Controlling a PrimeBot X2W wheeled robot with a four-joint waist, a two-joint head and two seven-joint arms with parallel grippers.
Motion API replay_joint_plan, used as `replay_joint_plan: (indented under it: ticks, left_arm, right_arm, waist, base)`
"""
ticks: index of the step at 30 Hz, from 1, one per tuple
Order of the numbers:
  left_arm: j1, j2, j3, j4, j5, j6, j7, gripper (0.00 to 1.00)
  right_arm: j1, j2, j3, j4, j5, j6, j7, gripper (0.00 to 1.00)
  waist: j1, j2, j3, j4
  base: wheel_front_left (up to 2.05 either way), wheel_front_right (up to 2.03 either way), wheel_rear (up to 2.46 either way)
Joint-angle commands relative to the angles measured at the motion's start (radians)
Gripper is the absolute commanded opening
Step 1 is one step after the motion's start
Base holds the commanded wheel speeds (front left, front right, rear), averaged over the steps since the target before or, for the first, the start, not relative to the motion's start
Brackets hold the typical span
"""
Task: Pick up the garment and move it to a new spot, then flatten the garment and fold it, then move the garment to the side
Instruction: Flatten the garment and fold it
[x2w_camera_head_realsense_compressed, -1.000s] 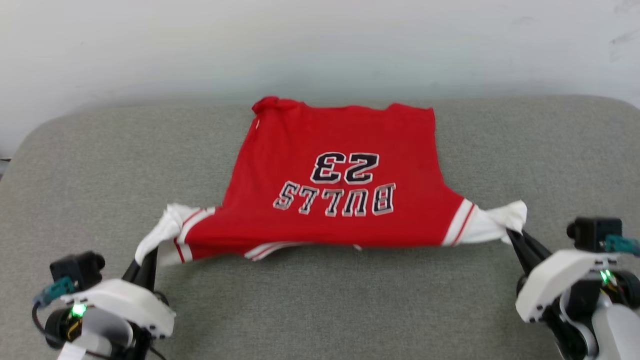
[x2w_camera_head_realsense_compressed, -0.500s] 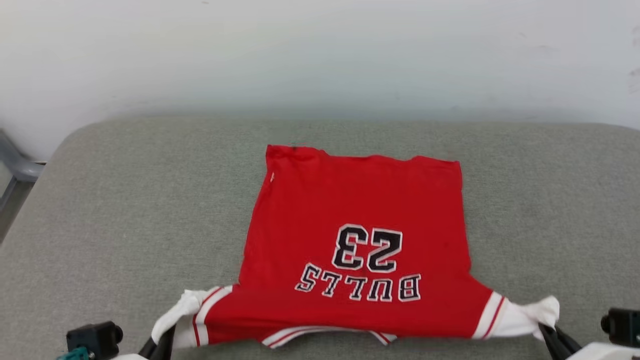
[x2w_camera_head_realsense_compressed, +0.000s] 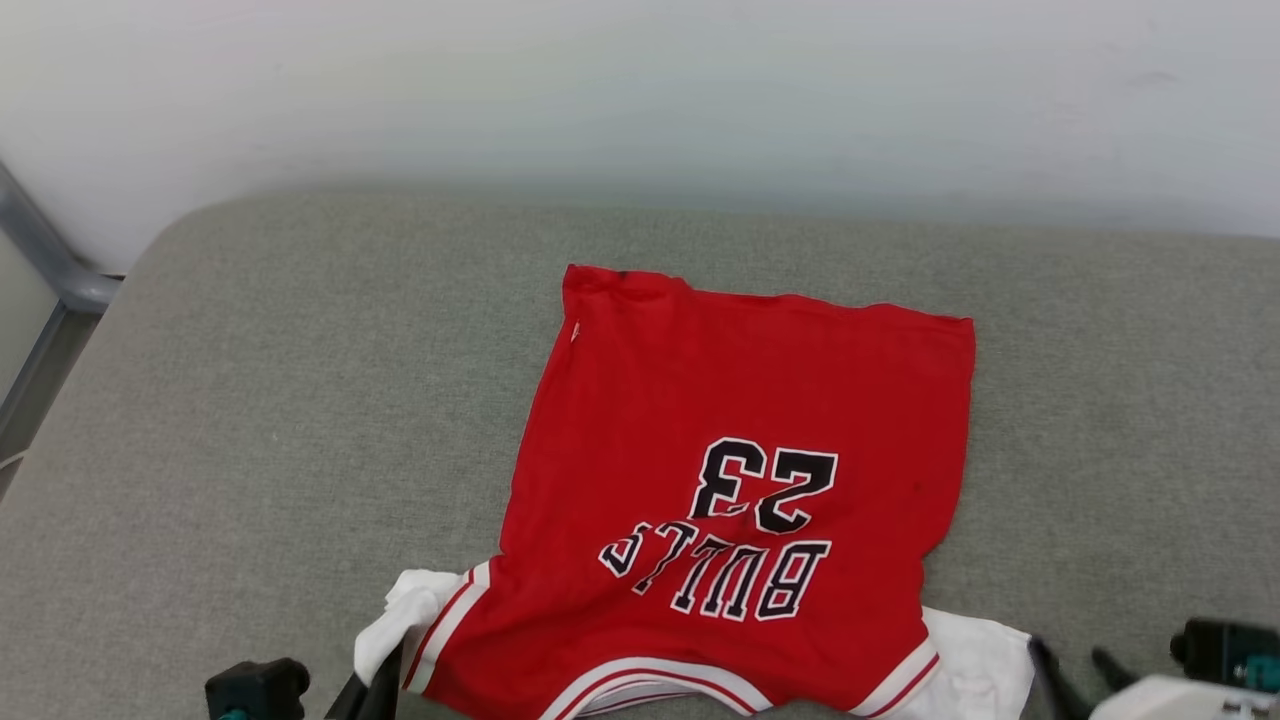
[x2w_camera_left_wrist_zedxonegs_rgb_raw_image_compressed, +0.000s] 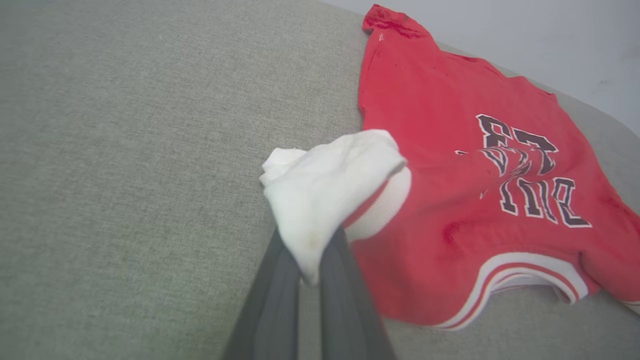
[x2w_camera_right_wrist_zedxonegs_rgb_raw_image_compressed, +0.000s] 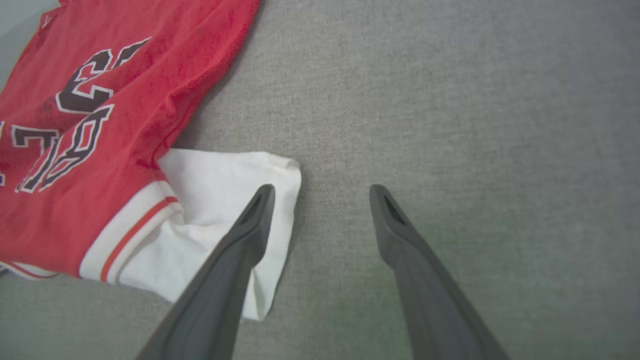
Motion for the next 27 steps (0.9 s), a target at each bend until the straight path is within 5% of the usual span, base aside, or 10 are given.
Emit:
replay_joint_plan:
  ticks: [1, 13, 27]
  left_arm:
    - [-0.028, -0.010, -0.006, 0.011, 0.015, -0.010, -0.025, 0.00]
    - [-0.153, -0.056, -0.048, 0.027, 0.069, -0.045, -0.083, 0.00]
    - [-0.323, -0.131, -0.095, 0.001, 0.122, -0.116, -0.122, 0.00]
  right_arm:
    - [-0.065, -0.001, -0.004, 0.022, 0.004, -0.001, -0.038, 1.00]
    - [-0.500, -0.032, -0.079, 0.238, -0.073, 0.000, -0.115, 1.00]
    - [-0.966, -0.216, -0.059, 0.596, -0.141, -0.001, 0.250, 1.00]
  waist:
    - [0.0000, 0.0000, 0.017, 0.010]
    - [0.0000, 0.0000, 0.112, 0.076]
    - [0.0000, 0.0000, 0.302, 0.195]
  base:
    - [0.00, 0.00, 0.00]
    - [0.00, 0.00, 0.00]
    - [0.00, 0.00, 0.00]
